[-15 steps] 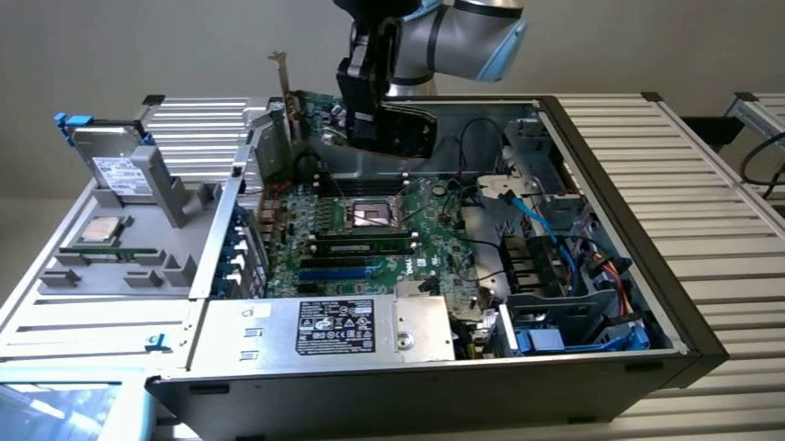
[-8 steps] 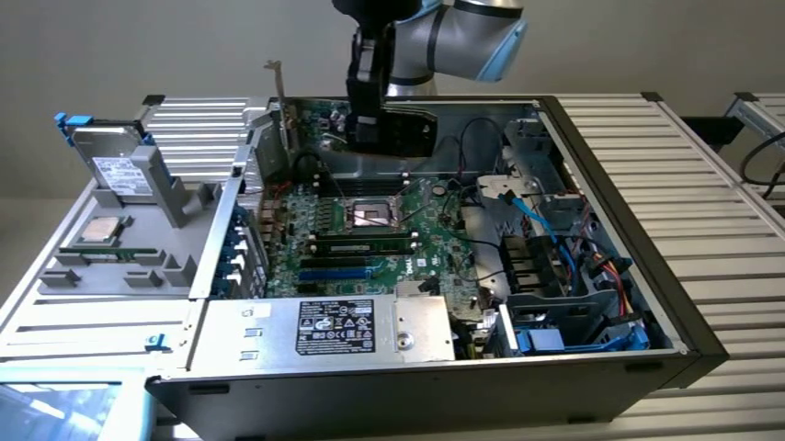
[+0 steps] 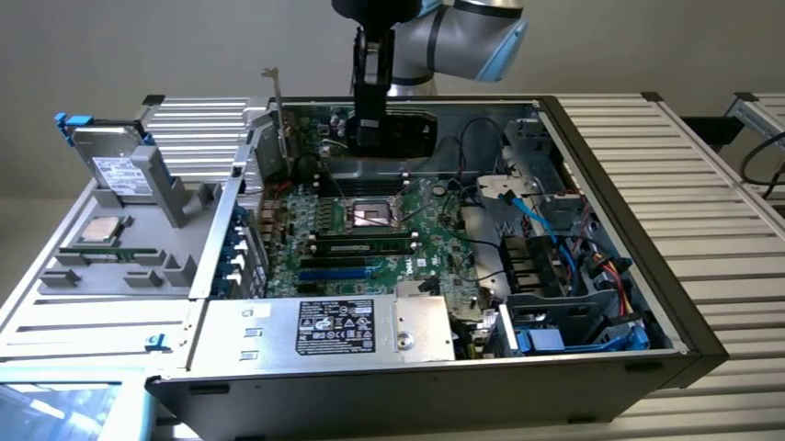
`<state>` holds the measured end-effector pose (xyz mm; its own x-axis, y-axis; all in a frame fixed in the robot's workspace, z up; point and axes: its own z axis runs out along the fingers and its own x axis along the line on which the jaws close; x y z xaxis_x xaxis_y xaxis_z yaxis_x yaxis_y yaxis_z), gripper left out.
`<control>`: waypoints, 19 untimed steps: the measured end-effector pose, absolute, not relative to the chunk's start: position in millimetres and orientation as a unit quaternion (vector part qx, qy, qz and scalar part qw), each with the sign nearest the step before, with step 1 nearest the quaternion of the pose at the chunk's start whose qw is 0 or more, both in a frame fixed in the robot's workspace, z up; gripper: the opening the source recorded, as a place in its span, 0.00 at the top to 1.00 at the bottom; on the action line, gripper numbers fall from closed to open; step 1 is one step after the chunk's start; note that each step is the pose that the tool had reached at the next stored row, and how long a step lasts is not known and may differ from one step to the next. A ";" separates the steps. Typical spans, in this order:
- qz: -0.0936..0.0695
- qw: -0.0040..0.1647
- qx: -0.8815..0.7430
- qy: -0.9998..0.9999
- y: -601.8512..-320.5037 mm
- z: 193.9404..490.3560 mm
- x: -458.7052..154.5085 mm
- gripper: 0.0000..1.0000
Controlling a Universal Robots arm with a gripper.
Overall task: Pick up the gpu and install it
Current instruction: 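Insert the gpu into the slot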
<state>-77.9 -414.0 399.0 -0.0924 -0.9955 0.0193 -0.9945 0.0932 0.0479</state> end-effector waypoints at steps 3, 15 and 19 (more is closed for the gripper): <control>-0.007 0.027 0.673 -0.739 -412.5 398.6 -78.3 0.71; 0.002 0.034 0.697 -0.717 -410.3 383.0 -88.7 0.71; 0.001 0.033 0.701 -0.712 -410.3 375.8 -96.3 0.71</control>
<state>-96.3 -410.3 375.8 -0.0145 -0.9987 0.0487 -0.9989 0.0167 0.0443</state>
